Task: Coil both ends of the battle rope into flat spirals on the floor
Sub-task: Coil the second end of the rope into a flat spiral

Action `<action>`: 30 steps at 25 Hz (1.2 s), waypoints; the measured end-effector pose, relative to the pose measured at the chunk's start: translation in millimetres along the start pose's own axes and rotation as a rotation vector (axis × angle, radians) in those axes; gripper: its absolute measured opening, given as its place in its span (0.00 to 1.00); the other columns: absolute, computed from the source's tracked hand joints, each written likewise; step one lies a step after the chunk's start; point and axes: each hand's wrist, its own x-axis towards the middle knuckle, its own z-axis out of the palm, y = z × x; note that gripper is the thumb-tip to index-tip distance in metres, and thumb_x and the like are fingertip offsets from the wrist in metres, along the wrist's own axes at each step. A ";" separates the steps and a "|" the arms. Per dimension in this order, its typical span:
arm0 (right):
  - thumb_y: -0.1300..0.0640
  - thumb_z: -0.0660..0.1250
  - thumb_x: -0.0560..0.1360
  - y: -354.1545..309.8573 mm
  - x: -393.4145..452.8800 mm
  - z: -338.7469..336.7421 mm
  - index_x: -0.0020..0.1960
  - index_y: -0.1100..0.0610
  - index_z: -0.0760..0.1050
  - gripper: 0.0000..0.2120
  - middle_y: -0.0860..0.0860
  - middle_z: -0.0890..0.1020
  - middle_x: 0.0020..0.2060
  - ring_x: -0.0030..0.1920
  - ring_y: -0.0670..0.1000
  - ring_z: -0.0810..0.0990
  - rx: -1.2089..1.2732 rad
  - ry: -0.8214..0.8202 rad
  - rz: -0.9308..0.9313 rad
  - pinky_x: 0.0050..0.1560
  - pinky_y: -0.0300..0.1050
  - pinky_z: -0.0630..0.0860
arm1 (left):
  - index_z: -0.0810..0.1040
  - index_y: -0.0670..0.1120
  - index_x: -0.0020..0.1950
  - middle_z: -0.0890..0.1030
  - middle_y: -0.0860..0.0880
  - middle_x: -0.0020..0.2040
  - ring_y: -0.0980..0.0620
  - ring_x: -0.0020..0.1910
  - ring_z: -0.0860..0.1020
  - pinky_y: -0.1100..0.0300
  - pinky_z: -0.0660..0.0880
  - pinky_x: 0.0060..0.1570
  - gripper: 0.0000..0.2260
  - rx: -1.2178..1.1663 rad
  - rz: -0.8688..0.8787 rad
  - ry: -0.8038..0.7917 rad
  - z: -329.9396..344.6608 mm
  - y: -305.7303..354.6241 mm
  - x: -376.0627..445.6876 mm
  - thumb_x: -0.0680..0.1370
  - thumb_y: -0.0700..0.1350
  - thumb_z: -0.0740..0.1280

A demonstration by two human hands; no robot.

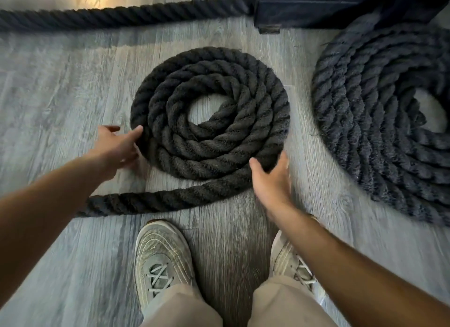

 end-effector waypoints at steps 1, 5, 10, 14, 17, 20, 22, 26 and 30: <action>0.39 0.67 0.77 9.4 -16.5 7.9 0.82 0.49 0.52 0.41 0.52 0.73 0.72 0.68 0.56 0.74 -0.008 -0.031 0.020 0.65 0.50 0.70 | 0.67 0.47 0.72 0.81 0.46 0.45 0.50 0.35 0.79 0.52 0.80 0.37 0.33 0.009 0.085 0.045 -2.3 5.3 6.6 0.73 0.59 0.75; 0.38 0.66 0.77 26.7 -41.9 33.9 0.82 0.52 0.44 0.45 0.53 0.81 0.59 0.60 0.53 0.80 0.007 -0.156 0.075 0.63 0.48 0.73 | 0.70 0.53 0.71 0.82 0.46 0.54 0.49 0.48 0.83 0.48 0.82 0.49 0.27 0.080 0.236 0.050 11.1 18.0 16.9 0.75 0.51 0.76; 0.47 0.66 0.80 16.8 -18.1 27.1 0.80 0.52 0.53 0.34 0.59 0.74 0.69 0.65 0.62 0.79 0.114 -0.072 0.105 0.65 0.61 0.76 | 0.62 0.53 0.76 0.77 0.44 0.63 0.47 0.47 0.83 0.53 0.82 0.30 0.37 -0.036 0.103 0.010 18.4 22.3 5.6 0.74 0.38 0.76; 0.52 0.65 0.81 -4.4 16.5 -5.5 0.76 0.47 0.62 0.25 0.51 0.76 0.67 0.62 0.57 0.79 0.230 0.037 0.071 0.63 0.61 0.78 | 0.61 0.53 0.76 0.80 0.47 0.61 0.47 0.46 0.84 0.60 0.78 0.24 0.39 -0.102 0.047 -0.045 31.4 -4.8 -44.7 0.72 0.41 0.79; 0.52 0.64 0.82 -33.2 55.6 -30.9 0.73 0.49 0.69 0.20 0.46 0.80 0.59 0.59 0.53 0.80 0.190 0.172 0.038 0.62 0.58 0.78 | 0.65 0.52 0.67 0.81 0.47 0.57 0.47 0.40 0.85 0.57 0.80 0.27 0.36 -0.179 0.060 -0.113 63.1 -37.0 -83.0 0.67 0.43 0.82; 0.49 0.65 0.81 -39.3 66.0 -39.0 0.71 0.51 0.71 0.20 0.44 0.80 0.54 0.58 0.53 0.79 0.147 0.210 0.012 0.61 0.52 0.78 | 0.65 0.50 0.67 0.81 0.46 0.59 0.46 0.40 0.83 0.57 0.80 0.28 0.35 -0.246 -0.027 -0.148 77.9 -41.7 -90.1 0.68 0.51 0.82; 0.48 0.66 0.80 -21.3 49.0 -28.8 0.77 0.49 0.65 0.27 0.51 0.75 0.68 0.64 0.56 0.76 0.096 0.176 -0.006 0.61 0.47 0.73 | 0.64 0.52 0.66 0.80 0.47 0.56 0.46 0.40 0.83 0.56 0.79 0.26 0.33 -0.174 -0.090 -0.123 63.1 -33.6 -74.5 0.70 0.60 0.78; 0.45 0.67 0.79 20.6 -22.1 11.9 0.83 0.48 0.49 0.40 0.58 0.59 0.79 0.77 0.58 0.62 0.041 0.157 -0.024 0.67 0.46 0.64 | 0.60 0.53 0.77 0.81 0.44 0.55 0.49 0.43 0.80 0.46 0.83 0.43 0.36 -0.037 0.049 -0.046 19.0 -6.1 -26.8 0.74 0.57 0.75; 0.46 0.66 0.80 26.3 -40.9 30.5 0.83 0.53 0.41 0.44 0.62 0.56 0.79 0.77 0.61 0.61 0.039 0.076 0.044 0.71 0.49 0.63 | 0.59 0.56 0.80 0.76 0.47 0.64 0.49 0.56 0.79 0.52 0.79 0.54 0.37 -0.035 0.215 -0.058 12.9 25.3 1.7 0.76 0.45 0.75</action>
